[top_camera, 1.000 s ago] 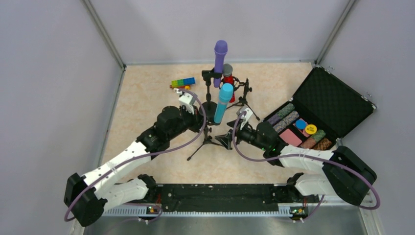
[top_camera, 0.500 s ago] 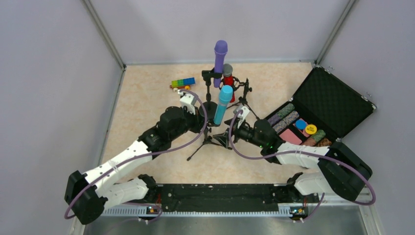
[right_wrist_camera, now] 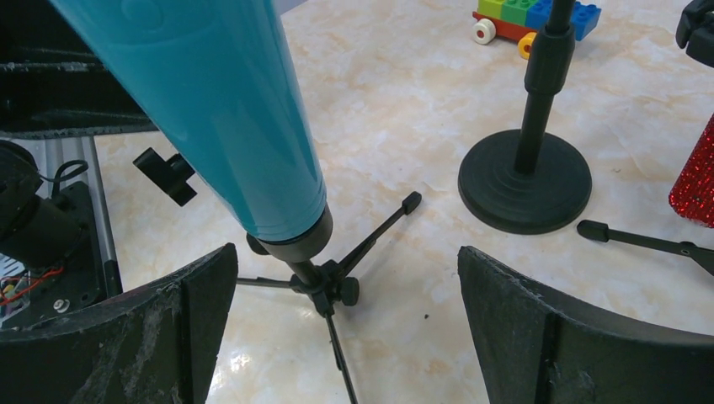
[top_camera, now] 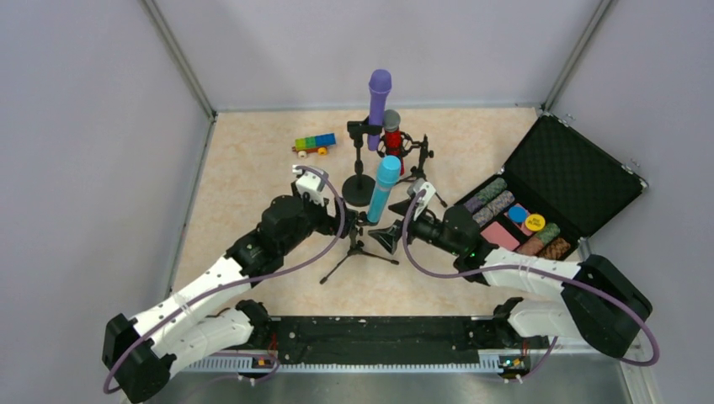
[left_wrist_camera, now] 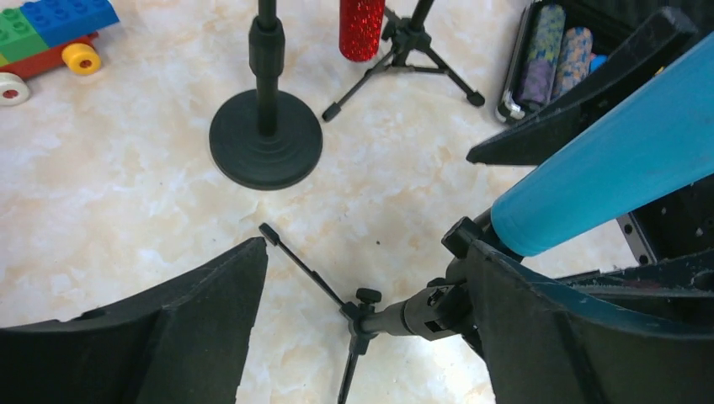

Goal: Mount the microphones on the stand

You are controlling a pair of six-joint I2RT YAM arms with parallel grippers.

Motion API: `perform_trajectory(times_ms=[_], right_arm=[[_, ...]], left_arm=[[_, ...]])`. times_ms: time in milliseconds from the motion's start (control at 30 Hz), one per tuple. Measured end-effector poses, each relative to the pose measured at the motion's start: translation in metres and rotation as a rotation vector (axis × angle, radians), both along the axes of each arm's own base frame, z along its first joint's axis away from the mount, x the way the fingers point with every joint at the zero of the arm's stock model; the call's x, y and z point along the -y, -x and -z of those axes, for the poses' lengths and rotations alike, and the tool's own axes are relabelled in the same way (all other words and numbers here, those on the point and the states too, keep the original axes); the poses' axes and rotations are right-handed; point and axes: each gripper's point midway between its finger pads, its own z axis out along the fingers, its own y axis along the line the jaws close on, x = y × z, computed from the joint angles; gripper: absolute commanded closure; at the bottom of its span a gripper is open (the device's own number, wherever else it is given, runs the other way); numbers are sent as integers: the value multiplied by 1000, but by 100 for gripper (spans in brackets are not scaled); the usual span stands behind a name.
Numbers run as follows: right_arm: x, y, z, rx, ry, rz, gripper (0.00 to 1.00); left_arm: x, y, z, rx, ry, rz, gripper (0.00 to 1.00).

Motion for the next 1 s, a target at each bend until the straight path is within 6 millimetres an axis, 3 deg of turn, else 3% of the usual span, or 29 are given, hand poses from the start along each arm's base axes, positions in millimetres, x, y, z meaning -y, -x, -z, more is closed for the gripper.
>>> perform_trajectory(times_ms=[300, 433, 600, 800, 1000], right_arm=[[9, 8, 7, -14, 11, 7, 1], [14, 9, 6, -31, 5, 19, 1], [37, 3, 2, -54, -19, 72, 1], [68, -4, 8, -87, -16, 144, 1], [124, -36, 13, -130, -16, 331, 1]], left_arm=[[-7, -8, -28, 123, 59, -44, 1], [-12, -13, -28, 132, 62, -70, 1], [-33, -27, -18, 107, 56, -123, 1], [-78, -53, 3, 33, 73, -202, 1], [-118, -69, 42, -74, 64, -282, 1]])
